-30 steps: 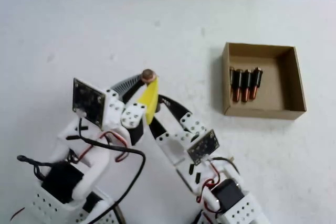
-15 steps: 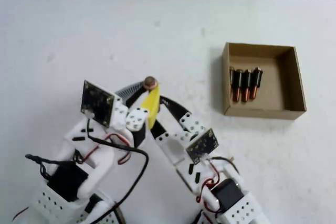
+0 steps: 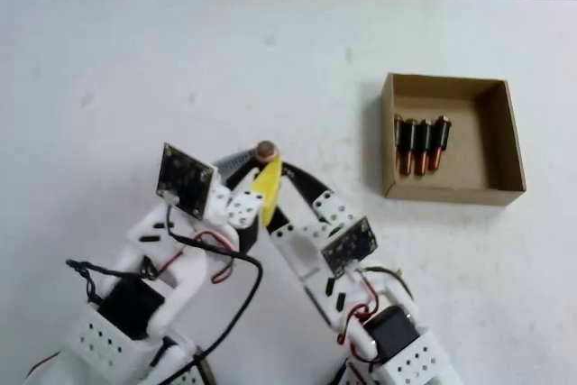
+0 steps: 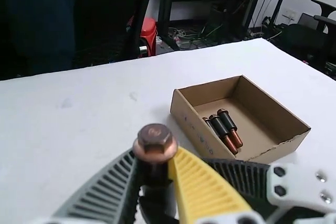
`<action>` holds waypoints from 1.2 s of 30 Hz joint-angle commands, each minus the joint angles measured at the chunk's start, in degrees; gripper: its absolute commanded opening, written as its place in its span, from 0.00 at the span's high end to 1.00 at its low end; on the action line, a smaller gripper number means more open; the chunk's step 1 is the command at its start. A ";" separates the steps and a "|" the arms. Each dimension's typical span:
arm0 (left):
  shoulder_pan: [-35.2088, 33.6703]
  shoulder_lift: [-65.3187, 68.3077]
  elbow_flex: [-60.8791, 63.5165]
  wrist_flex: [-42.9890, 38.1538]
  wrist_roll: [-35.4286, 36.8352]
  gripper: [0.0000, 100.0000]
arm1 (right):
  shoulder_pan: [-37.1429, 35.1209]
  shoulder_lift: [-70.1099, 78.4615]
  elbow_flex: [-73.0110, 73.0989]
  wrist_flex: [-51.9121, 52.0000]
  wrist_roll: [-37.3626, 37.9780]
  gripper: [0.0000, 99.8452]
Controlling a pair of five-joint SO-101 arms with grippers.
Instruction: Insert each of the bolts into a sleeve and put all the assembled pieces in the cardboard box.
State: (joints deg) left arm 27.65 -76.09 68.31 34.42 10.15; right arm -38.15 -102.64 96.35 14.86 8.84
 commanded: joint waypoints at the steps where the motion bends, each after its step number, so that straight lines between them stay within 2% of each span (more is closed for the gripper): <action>1: -0.92 0.66 0.26 -2.99 -0.09 0.98 | 0.48 -0.84 0.53 -1.54 0.79 0.98; 4: -0.92 0.66 0.35 -3.25 -0.09 0.92 | 0.48 -0.84 0.53 -1.54 0.79 0.98; 9: -0.92 0.66 0.35 -2.99 -0.09 0.74 | 0.48 -0.84 0.53 -1.45 0.79 0.98; 15: -0.92 0.66 0.44 -2.81 -0.09 0.71 | 0.48 -0.84 0.53 -1.45 0.79 0.98; 22: -1.71 0.66 -1.85 -3.16 -0.18 0.71 | 0.66 -0.84 0.53 -1.36 0.79 0.98; 29: -12.18 0.66 -7.91 -2.81 -0.18 0.72 | 0.66 -0.84 0.53 -0.75 0.79 0.98; 32: -16.84 0.66 -9.93 -2.81 -2.55 0.83 | 0.66 -0.84 0.53 -0.13 0.79 0.98; 35: -20.26 0.66 -10.64 -2.81 -10.46 0.99 | 0.66 -0.84 0.53 -0.13 0.79 0.98; 36: -21.32 0.66 -10.55 -2.81 -13.10 0.97 | 0.75 -0.84 0.53 -0.04 0.79 0.98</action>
State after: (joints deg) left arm 9.27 -75.12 60.92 32.75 3.56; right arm -38.07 -102.73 96.35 15.03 8.92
